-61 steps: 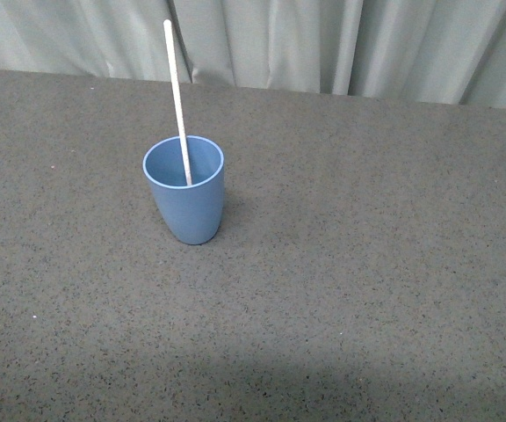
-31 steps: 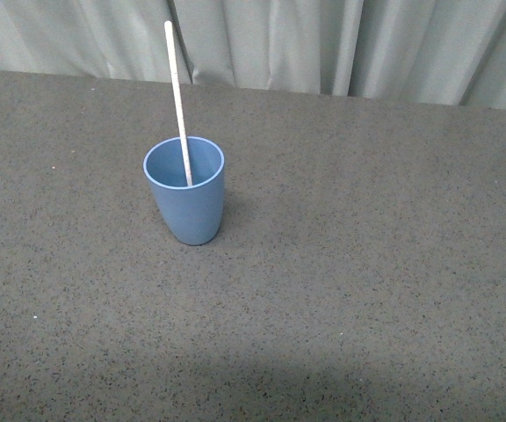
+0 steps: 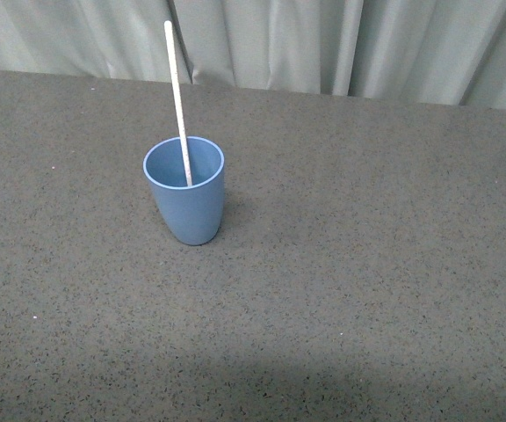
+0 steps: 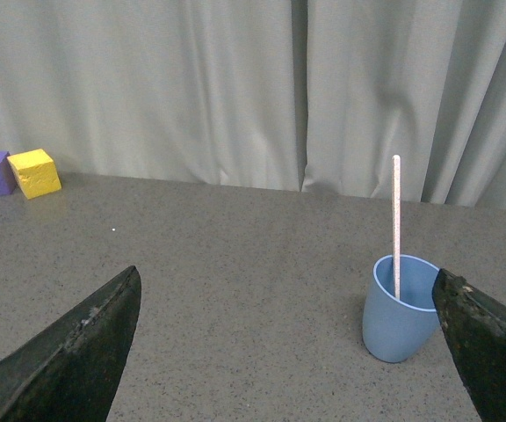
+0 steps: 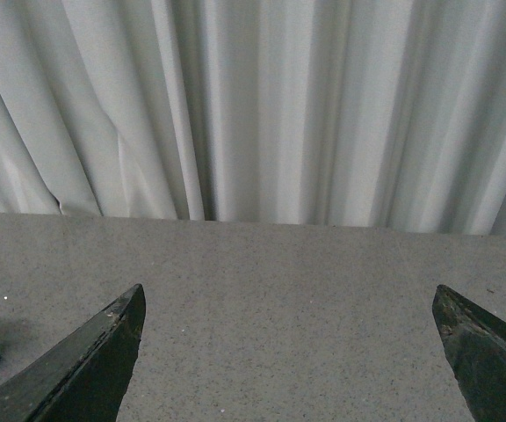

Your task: Transfer chopsticks to blue cup

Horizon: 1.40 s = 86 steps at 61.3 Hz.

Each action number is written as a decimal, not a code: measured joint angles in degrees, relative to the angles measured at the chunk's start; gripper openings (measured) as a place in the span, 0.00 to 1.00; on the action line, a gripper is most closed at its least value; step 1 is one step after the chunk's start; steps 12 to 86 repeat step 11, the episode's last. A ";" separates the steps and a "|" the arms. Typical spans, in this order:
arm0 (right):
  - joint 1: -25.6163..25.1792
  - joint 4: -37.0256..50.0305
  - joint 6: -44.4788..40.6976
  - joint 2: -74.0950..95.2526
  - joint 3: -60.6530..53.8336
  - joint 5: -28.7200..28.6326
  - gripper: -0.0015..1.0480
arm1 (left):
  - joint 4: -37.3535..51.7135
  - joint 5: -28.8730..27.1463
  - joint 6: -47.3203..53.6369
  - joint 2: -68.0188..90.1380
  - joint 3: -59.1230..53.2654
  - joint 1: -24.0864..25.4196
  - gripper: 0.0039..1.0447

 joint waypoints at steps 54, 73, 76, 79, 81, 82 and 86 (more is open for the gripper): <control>-0.02 0.02 0.00 0.00 0.00 0.00 0.91 | 0.00 0.00 0.00 0.00 0.00 0.00 0.94; -0.02 0.02 0.00 0.00 0.00 0.00 0.91 | 0.00 0.00 0.00 0.00 0.00 0.00 0.94; -0.02 0.02 0.00 0.00 0.00 0.00 0.91 | 0.00 0.00 0.00 0.00 0.00 0.00 0.94; -0.02 0.02 0.00 0.00 0.00 0.00 0.91 | 0.00 0.00 0.00 0.00 0.00 0.00 0.94; -0.02 0.02 0.00 0.00 0.00 0.00 0.91 | 0.00 0.00 0.00 0.00 0.00 0.00 0.94; -0.02 0.02 0.00 0.00 0.00 0.00 0.91 | 0.00 0.00 0.00 0.00 0.00 0.00 0.94; -0.02 0.02 0.00 0.00 0.00 0.00 0.91 | 0.00 0.00 0.00 0.00 0.00 0.00 0.94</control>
